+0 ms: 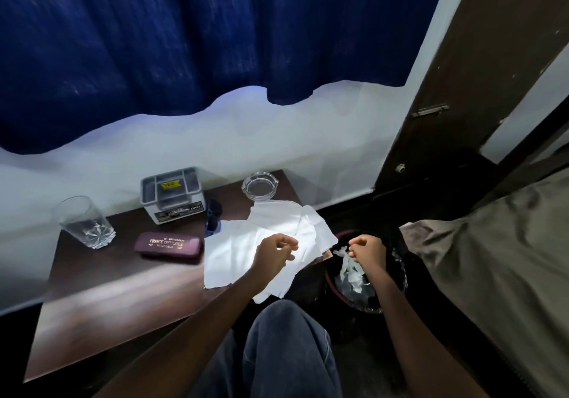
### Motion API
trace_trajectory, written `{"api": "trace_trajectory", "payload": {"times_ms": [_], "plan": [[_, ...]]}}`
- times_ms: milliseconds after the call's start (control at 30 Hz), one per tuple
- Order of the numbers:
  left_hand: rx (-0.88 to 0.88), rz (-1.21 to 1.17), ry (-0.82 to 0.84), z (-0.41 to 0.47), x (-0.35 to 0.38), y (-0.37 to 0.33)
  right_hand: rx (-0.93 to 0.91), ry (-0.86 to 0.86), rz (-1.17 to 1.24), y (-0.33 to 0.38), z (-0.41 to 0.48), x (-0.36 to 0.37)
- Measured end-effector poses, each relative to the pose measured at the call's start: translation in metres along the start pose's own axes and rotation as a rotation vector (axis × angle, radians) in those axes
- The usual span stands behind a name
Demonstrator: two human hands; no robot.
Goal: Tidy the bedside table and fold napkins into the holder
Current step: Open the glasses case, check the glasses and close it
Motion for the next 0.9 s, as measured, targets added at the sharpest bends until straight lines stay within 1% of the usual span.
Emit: {"api": "trace_trajectory", "payload": {"times_ms": [233,400,533,633,700,733,800,900], "plan": [[-0.014,-0.017,-0.086,-0.008,-0.057,0.019,-0.125,0.073,0.144,0.07,-0.019,0.037],[-0.055,-0.049,-0.164,-0.011,-0.107,0.042,-0.205,0.235,0.161,0.114,-0.035,0.08],[-0.04,-0.044,-0.304,-0.017,-0.15,0.059,-0.255,0.363,0.12,0.138,-0.054,0.118],[-0.004,0.176,-0.459,-0.017,-0.183,0.071,-0.293,0.471,0.077,0.147,-0.068,0.147],[0.016,0.402,-0.551,-0.015,-0.202,0.077,-0.31,0.513,0.049,0.15,-0.075,0.163],[0.017,0.524,-0.567,-0.013,-0.208,0.079,-0.314,0.528,0.039,0.151,-0.078,0.17],[-0.015,0.762,-0.533,-0.003,-0.216,0.08,-0.312,0.558,0.031,0.152,-0.084,0.182],[-0.075,1.018,-0.383,0.016,-0.225,0.082,-0.317,0.604,0.013,0.152,-0.092,0.192]]}}
Point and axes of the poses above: each hand's wrist, its own z-axis towards the middle knuckle, its own x-axis out of the palm, y = z × x, the point moved 4 cm from there along z, towards the middle knuckle, and after that the axes turned 9 degrees about -x, right-handed, at the moved point
